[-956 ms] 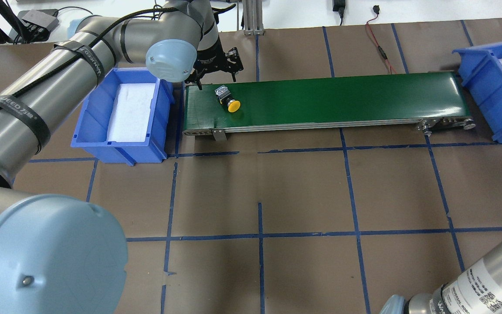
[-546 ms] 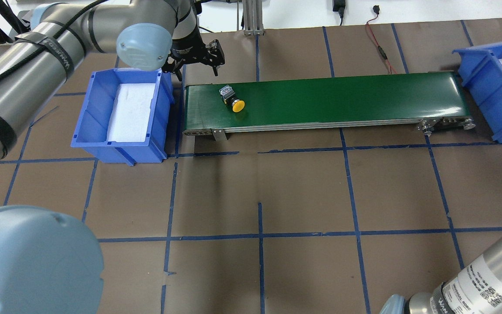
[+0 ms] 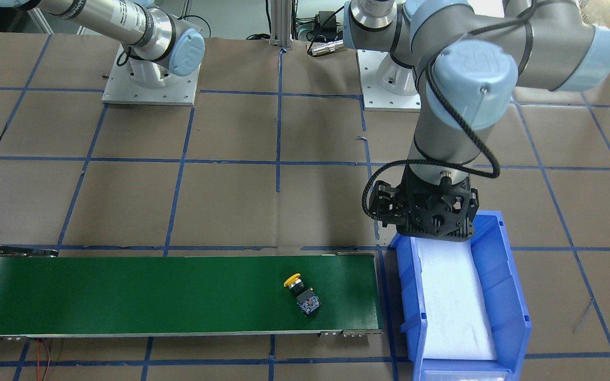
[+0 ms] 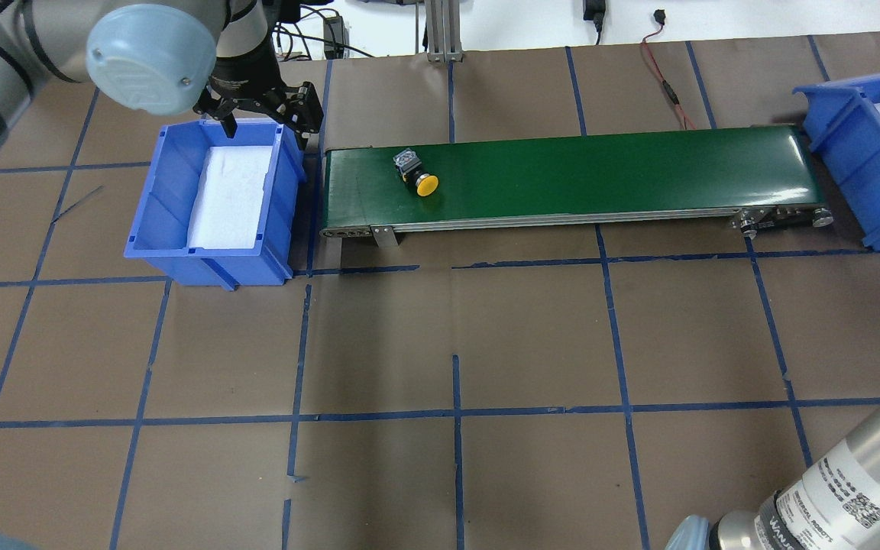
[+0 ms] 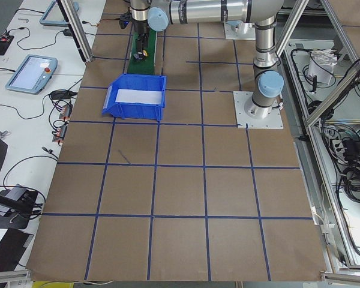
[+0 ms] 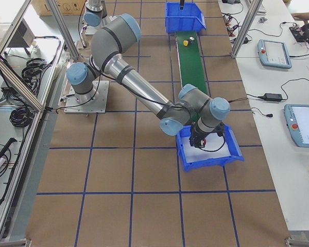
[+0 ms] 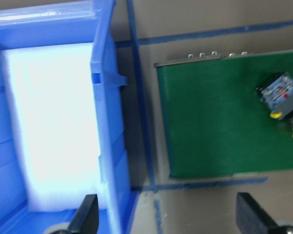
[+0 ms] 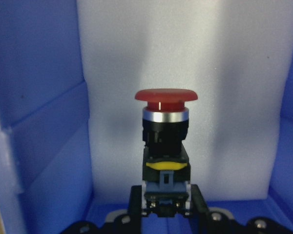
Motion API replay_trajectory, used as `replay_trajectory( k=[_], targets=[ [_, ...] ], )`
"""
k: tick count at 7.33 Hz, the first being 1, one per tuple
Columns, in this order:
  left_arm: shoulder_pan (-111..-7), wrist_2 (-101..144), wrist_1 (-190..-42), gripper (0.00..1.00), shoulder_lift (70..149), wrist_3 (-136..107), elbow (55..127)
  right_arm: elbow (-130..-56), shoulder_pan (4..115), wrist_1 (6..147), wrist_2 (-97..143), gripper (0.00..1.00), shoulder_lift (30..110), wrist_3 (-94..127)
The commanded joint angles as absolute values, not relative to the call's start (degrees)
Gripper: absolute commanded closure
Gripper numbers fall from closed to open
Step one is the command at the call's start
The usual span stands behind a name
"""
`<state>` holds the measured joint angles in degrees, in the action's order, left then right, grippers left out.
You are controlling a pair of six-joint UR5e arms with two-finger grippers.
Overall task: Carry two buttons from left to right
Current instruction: 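Release second button on belt while right gripper lowers first into far bin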
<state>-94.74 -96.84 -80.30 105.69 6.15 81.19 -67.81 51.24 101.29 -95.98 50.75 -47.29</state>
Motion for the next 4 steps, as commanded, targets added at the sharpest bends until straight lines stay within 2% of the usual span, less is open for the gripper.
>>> replay_trajectory(
  k=[1,2,3,4],
  targets=[
    [-94.6,-93.1,-80.5,0.0,98.9,7.0,85.2,-67.8,51.2,101.9,-95.9,0.84,50.0,-47.3],
    [-94.3,-93.4,-80.5,0.0,97.8,7.1,86.1,-67.8,51.2,101.9,-95.9,0.7,50.0,-47.3],
    [-94.7,-93.8,-80.6,0.0,97.0,7.0,86.2,-67.8,51.2,101.9,-95.9,0.65,50.0,-47.2],
    [-94.5,-95.0,-81.1,0.0,96.3,7.3,86.4,-67.8,51.2,101.9,-95.9,0.65,50.0,-47.3]
  ],
)
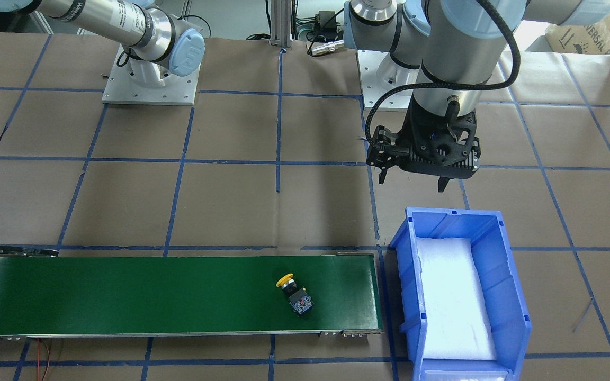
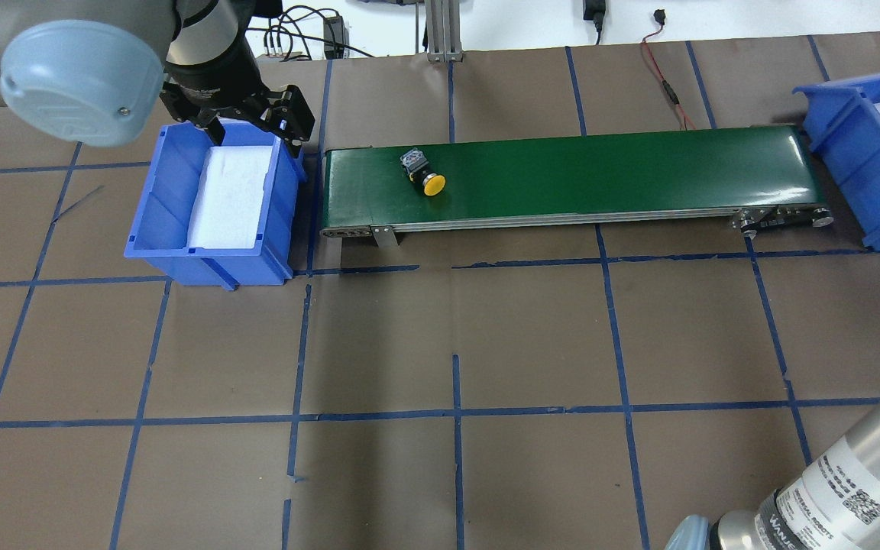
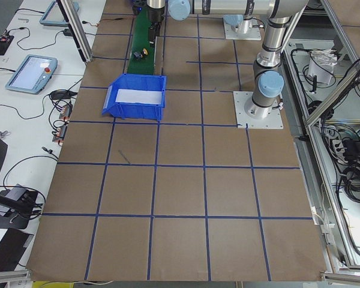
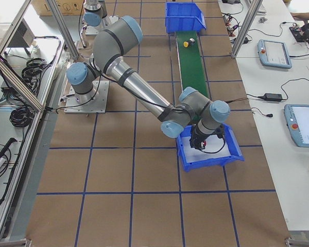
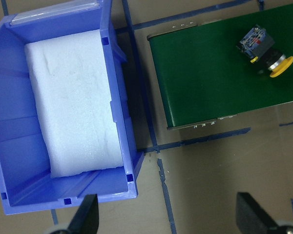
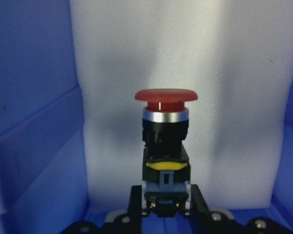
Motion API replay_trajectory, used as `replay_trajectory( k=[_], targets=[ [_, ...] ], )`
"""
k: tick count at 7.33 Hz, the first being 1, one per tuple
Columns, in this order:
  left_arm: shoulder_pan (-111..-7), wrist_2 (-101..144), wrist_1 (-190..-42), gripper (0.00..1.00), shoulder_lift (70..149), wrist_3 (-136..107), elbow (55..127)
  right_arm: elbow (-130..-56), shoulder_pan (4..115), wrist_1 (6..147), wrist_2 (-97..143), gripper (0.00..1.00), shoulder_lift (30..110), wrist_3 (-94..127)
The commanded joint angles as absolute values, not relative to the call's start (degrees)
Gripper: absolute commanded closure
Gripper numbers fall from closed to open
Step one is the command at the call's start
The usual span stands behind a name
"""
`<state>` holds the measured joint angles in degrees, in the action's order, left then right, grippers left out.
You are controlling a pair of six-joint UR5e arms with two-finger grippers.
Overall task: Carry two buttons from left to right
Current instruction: 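Release second button on belt while right gripper lowers first into far bin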
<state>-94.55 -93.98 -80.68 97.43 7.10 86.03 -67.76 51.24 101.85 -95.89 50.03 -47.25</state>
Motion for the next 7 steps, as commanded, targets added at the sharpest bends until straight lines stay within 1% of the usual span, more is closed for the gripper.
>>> replay_trajectory(
  k=[1,2,3,4,5,7],
  targets=[
    [-94.2,-96.2,-83.1,0.0,94.8,9.8,86.8,-67.8,51.1,101.9,-95.9,0.64,50.0,-47.2],
    [-92.8,-95.7,-86.2,0.0,93.7,9.8,87.0,-67.7,50.9,101.9,-95.8,0.63,50.0,-47.3],
    [-91.5,-91.8,-85.7,0.0,94.9,9.4,86.1,-67.8,50.7,101.9,-95.8,0.63,50.1,-47.2],
    [-91.3,-84.4,-85.6,0.0,94.7,9.8,86.0,-67.7,50.2,101.9,-95.5,0.52,49.9,-47.2],
    [-91.9,-84.4,-85.7,0.0,93.2,9.8,86.4,-67.6,50.0,101.9,-95.5,0.49,49.9,-47.2],
    [-91.7,-90.1,-85.7,0.0,91.6,10.2,86.9,-67.8,50.0,101.9,-95.5,0.47,49.9,-47.2]
  ],
)
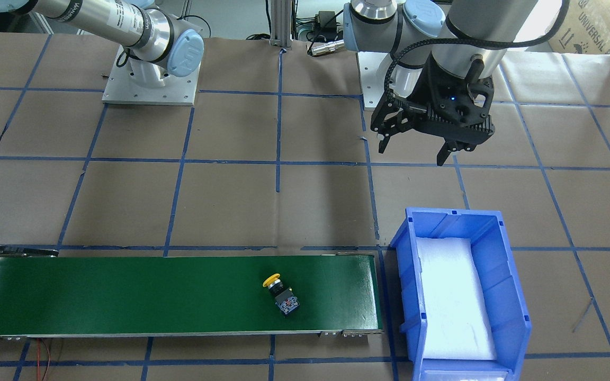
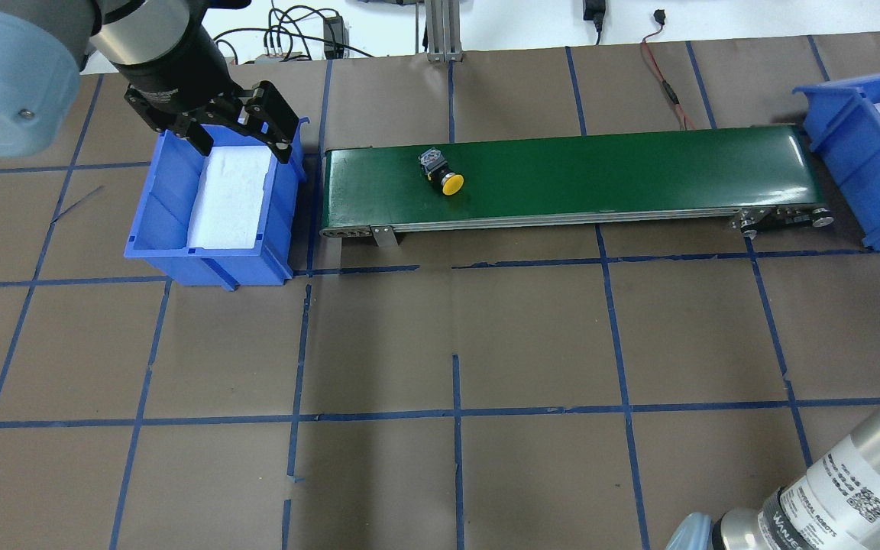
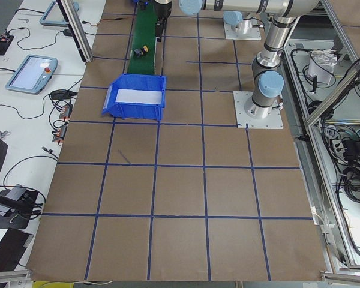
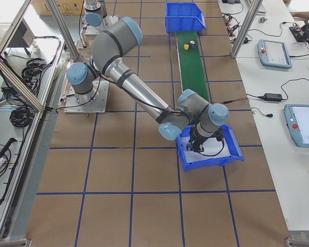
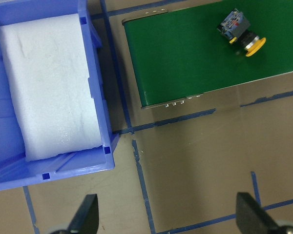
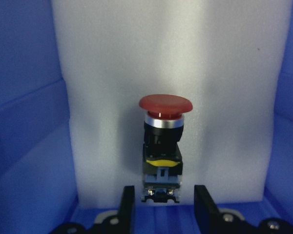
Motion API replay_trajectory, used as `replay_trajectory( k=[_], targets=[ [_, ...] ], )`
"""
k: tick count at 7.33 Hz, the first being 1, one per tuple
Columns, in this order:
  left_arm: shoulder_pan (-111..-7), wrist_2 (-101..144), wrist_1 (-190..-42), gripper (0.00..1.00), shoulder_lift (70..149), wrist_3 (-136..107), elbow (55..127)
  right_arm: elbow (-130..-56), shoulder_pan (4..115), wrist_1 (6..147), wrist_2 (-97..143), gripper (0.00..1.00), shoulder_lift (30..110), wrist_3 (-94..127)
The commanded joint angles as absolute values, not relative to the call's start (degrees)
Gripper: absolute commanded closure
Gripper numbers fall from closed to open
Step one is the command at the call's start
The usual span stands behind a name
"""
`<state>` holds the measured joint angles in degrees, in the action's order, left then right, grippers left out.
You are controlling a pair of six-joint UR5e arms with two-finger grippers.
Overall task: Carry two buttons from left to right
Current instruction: 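Open right gripper in far bin and raise it while left gripper withdraws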
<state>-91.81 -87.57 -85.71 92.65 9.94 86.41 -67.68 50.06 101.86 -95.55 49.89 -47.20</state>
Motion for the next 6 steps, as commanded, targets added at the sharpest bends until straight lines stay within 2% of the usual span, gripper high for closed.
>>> replay_trajectory(
  k=[1,4,6],
  targets=[
    [-91.6,-89.9,-85.6,0.0,91.6,10.3,86.9,-67.4,50.0,101.7,-95.4,0.47,50.4,-47.3],
    [-90.9,-90.2,-86.2,0.0,92.8,10.3,87.0,-67.3,51.2,99.5,-94.8,0.47,56.3,-47.2],
    [-90.4,-89.5,-85.8,0.0,92.7,10.4,87.0,-67.5,56.7,98.8,-91.8,0.43,60.0,-47.2]
  ],
)
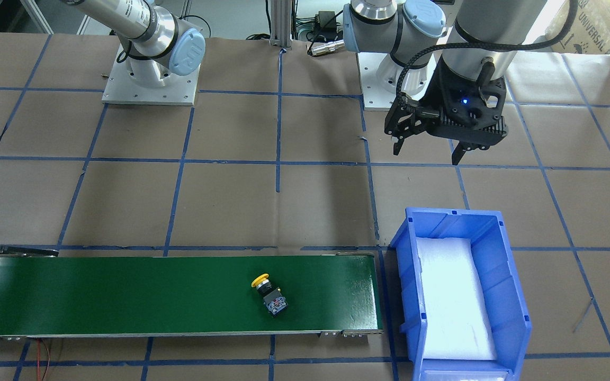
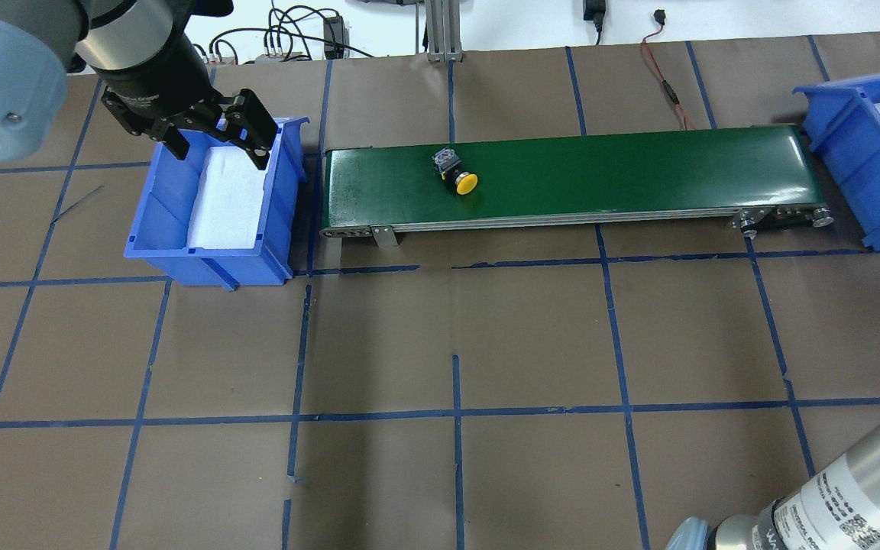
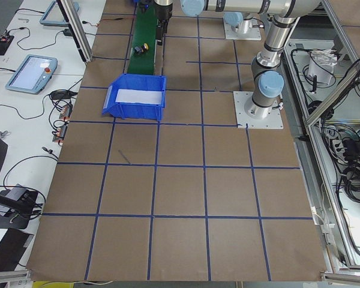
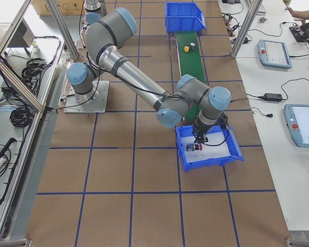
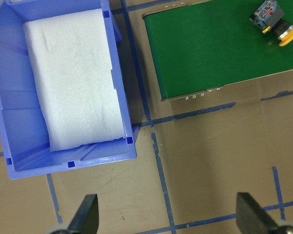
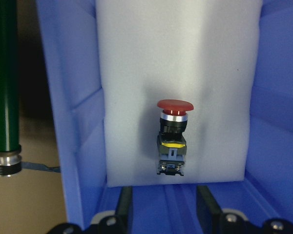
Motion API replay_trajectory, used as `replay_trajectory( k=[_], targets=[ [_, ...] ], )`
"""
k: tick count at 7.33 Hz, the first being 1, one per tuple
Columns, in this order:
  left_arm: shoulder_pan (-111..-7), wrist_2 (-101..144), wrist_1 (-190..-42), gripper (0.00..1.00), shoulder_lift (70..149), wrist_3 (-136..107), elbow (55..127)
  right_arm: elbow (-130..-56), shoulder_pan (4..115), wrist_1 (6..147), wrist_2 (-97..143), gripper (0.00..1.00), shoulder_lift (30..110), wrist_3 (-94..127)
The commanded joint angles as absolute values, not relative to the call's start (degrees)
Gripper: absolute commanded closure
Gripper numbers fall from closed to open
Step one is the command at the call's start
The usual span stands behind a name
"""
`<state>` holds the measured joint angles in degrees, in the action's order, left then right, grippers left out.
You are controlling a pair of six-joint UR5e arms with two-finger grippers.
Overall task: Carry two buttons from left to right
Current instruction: 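Open right gripper in far bin and raise it while left gripper withdraws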
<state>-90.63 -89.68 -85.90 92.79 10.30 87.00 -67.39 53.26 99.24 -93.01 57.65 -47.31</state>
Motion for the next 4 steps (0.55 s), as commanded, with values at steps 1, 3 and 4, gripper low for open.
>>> replay_trajectory(
  k=[1,3,4],
  targets=[
    [-90.4,-89.4,-85.8,0.0,92.3,10.4,87.0,-67.7,59.5,98.8,-91.6,0.43,61.9,-46.8],
    [-90.4,-89.5,-85.6,0.0,92.3,10.3,87.0,-67.9,63.6,95.3,-90.1,0.43,66.8,-45.5],
    [-90.4,-89.5,-85.6,0.0,92.0,9.3,87.4,-68.3,67.8,95.0,-90.6,0.43,69.5,-41.3]
  ],
)
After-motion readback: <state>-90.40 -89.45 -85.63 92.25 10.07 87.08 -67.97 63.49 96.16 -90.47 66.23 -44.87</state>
